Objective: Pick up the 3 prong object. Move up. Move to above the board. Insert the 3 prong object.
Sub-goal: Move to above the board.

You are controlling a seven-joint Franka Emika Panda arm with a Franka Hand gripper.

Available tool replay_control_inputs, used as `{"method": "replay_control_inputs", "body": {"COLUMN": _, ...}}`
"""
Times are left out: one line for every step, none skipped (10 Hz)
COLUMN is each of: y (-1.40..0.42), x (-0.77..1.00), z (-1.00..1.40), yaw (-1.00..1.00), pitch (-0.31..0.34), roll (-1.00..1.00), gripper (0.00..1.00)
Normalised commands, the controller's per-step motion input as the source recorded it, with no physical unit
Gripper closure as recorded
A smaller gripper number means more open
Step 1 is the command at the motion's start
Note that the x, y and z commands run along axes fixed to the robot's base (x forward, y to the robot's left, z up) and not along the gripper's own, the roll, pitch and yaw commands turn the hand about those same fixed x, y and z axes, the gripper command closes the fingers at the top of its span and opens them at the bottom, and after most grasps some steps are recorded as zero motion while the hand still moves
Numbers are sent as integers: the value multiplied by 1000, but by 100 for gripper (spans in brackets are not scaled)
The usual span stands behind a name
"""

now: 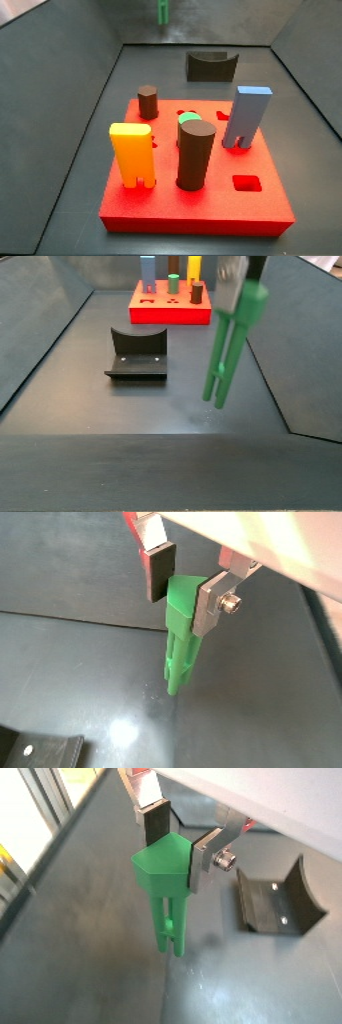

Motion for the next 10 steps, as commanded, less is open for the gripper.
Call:
{"method": "replay_control_inputs", "body": {"y": 169, "x": 250, "z": 1000, "yaw": 19, "pitch": 23, "roll": 8, "gripper": 100}}
{"method": "replay_control_inputs", "body": {"y": 162, "x": 241, "z": 1000, "yaw": 13, "pitch": 51, "roll": -4, "gripper": 100}}
{"method": "replay_control_inputs", "body": {"y": 139, "x": 202, "z": 1000, "yaw": 4, "pitch": 81, "roll": -19, "gripper": 100}}
{"method": "replay_control_inputs", "body": {"y": 112, "x": 150, "z": 897, "yaw": 1, "pitch": 81, "roll": -21, "gripper": 100}}
{"method": "replay_control_inputs", "body": {"y": 64, "x": 75, "z": 668, "yaw": -6, "pitch": 81, "roll": -23, "gripper": 100}}
{"method": "replay_control_inputs", "body": {"y": 49, "x": 51, "z": 556, "yaw": -7, "pitch": 76, "roll": -21, "gripper": 100}}
{"method": "replay_control_inputs", "body": {"y": 31, "x": 23, "z": 331, "yaw": -11, "pitch": 73, "roll": -19, "gripper": 100}}
{"method": "replay_control_inputs", "body": {"y": -1000, "x": -29, "z": 18, "yaw": -1000, "pitch": 116, "roll": -27, "gripper": 100}}
{"method": "replay_control_inputs", "body": {"y": -1000, "x": -28, "z": 3, "yaw": -1000, "pitch": 114, "roll": -26, "gripper": 100}}
{"method": "replay_control_inputs", "body": {"y": -1000, "x": -36, "z": 8, "yaw": -1000, "pitch": 103, "roll": -13, "gripper": 100}}
